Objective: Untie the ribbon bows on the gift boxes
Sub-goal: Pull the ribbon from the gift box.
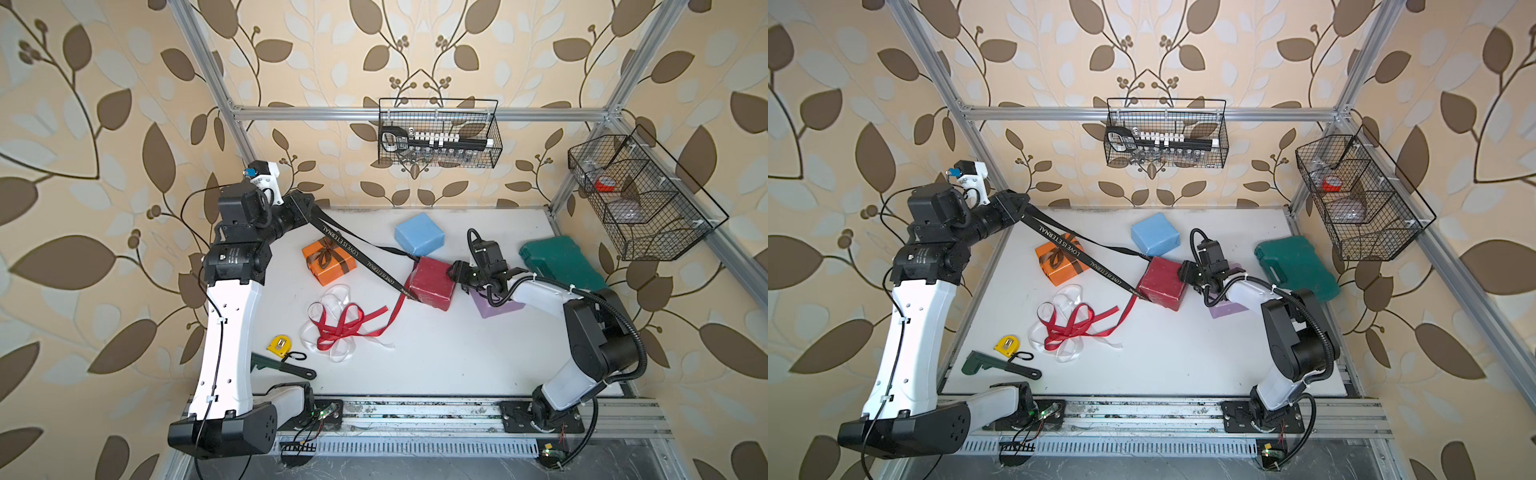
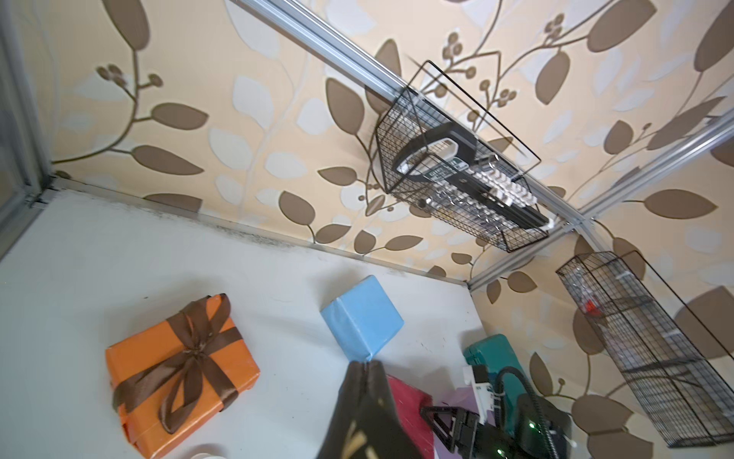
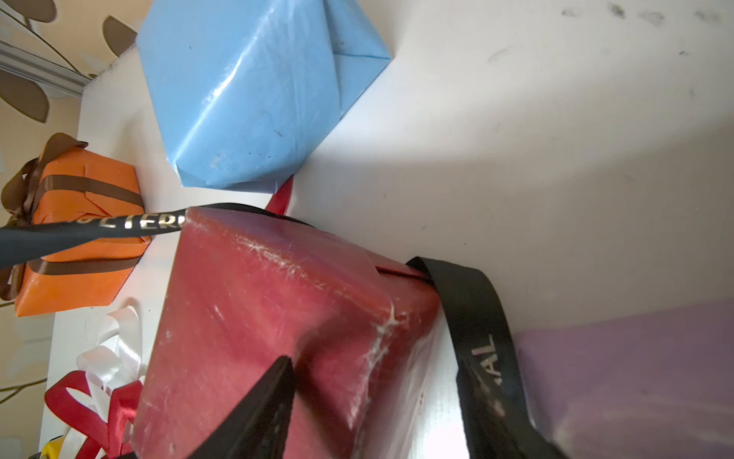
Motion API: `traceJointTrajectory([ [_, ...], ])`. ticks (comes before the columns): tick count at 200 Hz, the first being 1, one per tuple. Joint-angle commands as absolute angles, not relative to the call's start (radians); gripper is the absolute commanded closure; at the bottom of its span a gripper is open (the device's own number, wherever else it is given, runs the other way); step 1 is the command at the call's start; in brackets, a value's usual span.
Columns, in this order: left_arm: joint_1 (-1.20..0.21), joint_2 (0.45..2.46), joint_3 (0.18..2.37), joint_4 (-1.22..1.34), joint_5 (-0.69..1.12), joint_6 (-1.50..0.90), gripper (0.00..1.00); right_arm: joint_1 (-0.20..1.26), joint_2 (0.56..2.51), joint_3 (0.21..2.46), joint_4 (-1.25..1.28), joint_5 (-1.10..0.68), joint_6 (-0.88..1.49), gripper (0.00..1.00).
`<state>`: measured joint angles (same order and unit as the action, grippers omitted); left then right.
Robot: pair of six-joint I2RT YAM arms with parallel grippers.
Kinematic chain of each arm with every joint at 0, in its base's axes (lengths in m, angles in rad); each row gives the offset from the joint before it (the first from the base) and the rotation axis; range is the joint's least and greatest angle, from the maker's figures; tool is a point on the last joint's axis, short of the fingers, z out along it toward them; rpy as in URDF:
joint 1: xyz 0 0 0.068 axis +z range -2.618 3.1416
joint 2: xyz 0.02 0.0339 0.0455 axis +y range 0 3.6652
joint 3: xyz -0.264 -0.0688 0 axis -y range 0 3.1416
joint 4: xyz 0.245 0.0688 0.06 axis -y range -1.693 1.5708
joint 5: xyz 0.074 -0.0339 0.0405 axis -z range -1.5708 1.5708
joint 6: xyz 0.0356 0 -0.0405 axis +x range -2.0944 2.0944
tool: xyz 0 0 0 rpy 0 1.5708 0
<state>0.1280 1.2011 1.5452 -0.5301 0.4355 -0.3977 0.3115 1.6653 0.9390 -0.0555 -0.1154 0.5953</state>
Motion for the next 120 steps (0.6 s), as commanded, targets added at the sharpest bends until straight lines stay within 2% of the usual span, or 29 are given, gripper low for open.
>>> traceJointTrajectory([
  [1,0.151,1.224,1.544,-0.518,0.436,-0.391,1.0,0.269,1.722,0.953,-0.221,-0.026,0.527,0.35],
  [52,0.153,1.142,1.243,-0.423,0.535,-0.479,1.0,0.192,1.733,0.986,-0.223,-0.043,0.477,0.35],
  [87,0.153,1.122,1.193,-0.424,0.68,-0.473,1.0,0.201,1.648,1.01,-0.214,-0.167,0.402,0.34],
  [102,0.153,1.13,1.185,-0.437,0.719,-0.471,1.0,0.229,1.598,1.025,-0.21,-0.221,0.344,0.3],
  [120,0.152,1.14,1.167,-0.413,0.778,-0.499,1.0,0.298,1.549,1.043,-0.203,-0.278,0.263,0.2],
])
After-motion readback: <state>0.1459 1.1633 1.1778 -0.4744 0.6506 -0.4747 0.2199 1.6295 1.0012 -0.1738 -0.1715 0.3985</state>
